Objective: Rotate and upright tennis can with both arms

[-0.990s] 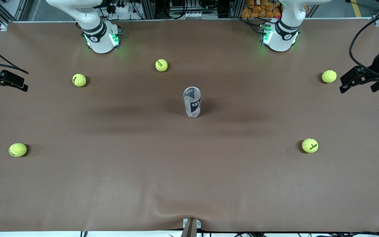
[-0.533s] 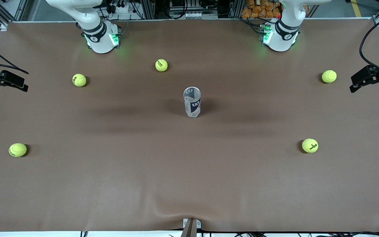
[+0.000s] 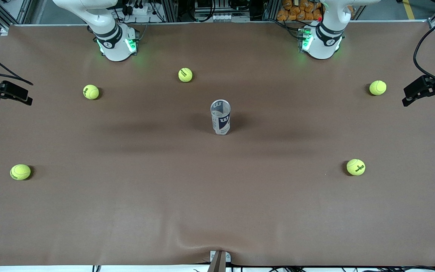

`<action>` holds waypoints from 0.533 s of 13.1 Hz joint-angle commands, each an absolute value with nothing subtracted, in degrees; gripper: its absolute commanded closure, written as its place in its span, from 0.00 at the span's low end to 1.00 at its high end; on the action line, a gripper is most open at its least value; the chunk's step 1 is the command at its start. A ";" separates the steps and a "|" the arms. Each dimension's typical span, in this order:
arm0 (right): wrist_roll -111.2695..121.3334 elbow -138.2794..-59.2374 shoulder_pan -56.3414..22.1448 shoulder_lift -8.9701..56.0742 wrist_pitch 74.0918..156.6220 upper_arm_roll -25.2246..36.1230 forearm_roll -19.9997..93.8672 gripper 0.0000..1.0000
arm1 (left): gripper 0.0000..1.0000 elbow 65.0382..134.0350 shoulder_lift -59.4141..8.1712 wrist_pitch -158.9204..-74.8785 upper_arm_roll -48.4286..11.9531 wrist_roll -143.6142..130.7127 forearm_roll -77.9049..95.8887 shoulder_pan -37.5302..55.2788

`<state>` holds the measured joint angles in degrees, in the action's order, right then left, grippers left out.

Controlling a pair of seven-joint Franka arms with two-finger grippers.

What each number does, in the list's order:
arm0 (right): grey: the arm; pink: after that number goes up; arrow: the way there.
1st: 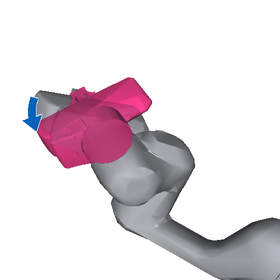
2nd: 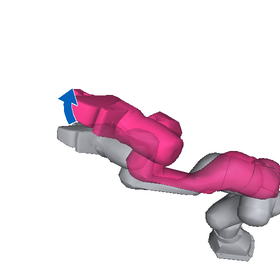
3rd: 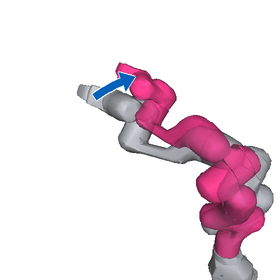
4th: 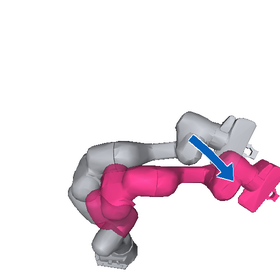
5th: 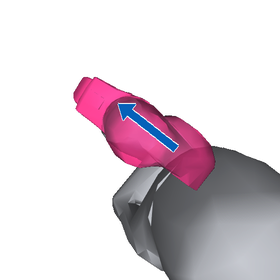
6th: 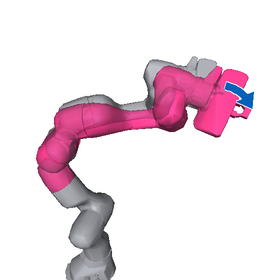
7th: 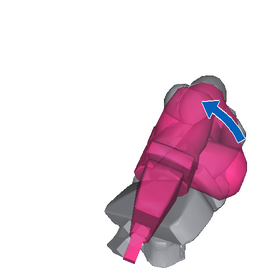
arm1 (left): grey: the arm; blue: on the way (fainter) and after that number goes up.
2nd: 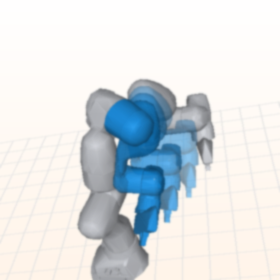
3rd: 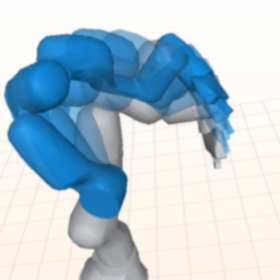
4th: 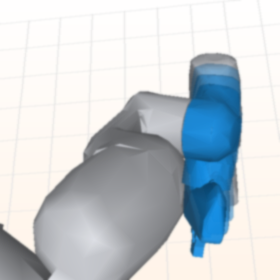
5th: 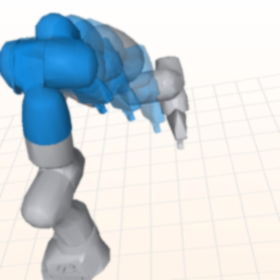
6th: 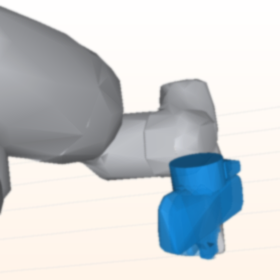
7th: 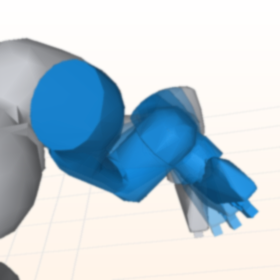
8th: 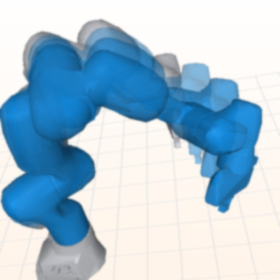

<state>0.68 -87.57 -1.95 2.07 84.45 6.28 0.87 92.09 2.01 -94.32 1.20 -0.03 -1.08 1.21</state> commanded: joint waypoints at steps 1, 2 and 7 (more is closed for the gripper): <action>1.32 -87.10 -1.49 2.20 83.94 6.06 1.67 0.00 | 0.00 92.46 2.55 -94.31 1.32 0.70 -0.26 1.05; 1.32 -87.10 -1.49 2.20 83.94 6.06 1.58 0.00 | 0.00 92.37 2.55 -94.22 1.32 0.70 -0.26 1.05; 1.32 -87.19 -1.49 2.28 83.94 6.06 1.67 0.00 | 0.00 92.37 2.46 -92.38 1.32 0.70 0.78 1.05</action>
<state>0.68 -87.57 -1.95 2.08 84.45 6.28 0.87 92.13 2.01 -93.75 1.20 -0.03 -0.75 1.23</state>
